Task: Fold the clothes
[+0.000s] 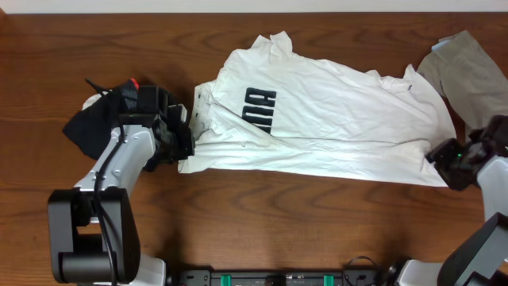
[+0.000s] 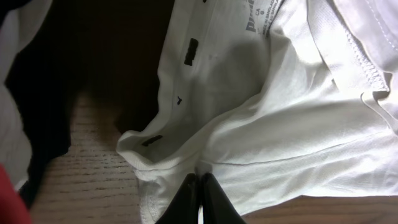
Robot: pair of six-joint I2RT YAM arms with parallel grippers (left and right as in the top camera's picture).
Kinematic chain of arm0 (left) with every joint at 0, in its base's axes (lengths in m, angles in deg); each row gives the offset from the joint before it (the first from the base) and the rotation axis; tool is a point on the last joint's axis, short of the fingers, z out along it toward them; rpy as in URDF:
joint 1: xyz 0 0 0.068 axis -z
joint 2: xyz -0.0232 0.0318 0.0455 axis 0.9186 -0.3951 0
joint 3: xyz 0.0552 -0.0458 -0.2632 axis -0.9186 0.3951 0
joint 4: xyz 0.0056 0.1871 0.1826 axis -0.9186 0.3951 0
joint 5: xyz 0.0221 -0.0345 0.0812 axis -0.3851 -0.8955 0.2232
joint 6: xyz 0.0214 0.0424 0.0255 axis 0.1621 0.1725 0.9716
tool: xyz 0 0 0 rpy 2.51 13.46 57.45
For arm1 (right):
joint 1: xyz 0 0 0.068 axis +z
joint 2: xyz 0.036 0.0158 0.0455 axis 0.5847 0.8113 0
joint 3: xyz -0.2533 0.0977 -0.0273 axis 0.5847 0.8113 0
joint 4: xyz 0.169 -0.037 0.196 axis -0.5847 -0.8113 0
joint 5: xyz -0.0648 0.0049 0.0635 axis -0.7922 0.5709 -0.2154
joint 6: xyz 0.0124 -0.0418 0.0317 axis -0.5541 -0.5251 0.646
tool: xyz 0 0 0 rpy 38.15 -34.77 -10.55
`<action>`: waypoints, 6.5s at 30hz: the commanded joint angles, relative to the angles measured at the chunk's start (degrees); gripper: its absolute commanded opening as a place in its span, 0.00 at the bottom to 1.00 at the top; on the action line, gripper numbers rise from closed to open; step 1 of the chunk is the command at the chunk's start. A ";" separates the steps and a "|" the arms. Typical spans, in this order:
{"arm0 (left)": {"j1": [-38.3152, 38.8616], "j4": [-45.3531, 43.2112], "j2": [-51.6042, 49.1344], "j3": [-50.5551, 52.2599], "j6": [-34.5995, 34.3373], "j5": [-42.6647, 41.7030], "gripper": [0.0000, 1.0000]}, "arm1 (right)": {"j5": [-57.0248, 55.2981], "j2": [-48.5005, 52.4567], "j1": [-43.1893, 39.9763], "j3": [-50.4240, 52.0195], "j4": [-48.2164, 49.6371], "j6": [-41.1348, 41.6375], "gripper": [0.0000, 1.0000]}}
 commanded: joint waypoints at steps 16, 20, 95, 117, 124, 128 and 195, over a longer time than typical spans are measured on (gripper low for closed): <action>-0.37 0.11 -0.28 -1.11 0.96 0.74 0.06 | -7.56 8.09 4.63 2.36 6.62 2.25 0.10; -0.37 0.11 -0.28 -1.11 0.96 0.74 0.06 | -6.60 6.78 4.13 0.00 6.38 2.23 0.01; 9.14 2.27 -7.67 -2.43 0.52 -9.99 0.23 | 3.26 16.50 43.76 -3.85 11.72 -25.00 0.25; 9.14 2.25 -8.22 -2.43 0.52 -8.28 0.23 | 0.76 16.50 45.68 -3.93 13.07 -33.68 0.09; 9.14 2.34 -8.22 -2.43 0.52 -7.13 0.23 | 1.20 15.21 45.09 -6.64 12.79 -30.29 0.01; 9.14 2.51 -8.22 -2.43 0.52 -7.02 0.23 | 1.20 14.82 44.98 -7.98 12.96 -30.29 0.01; 6.80 8.26 -8.22 -2.43 1.38 5.90 0.22 | 2.23 16.02 44.52 -7.58 9.81 -37.03 0.37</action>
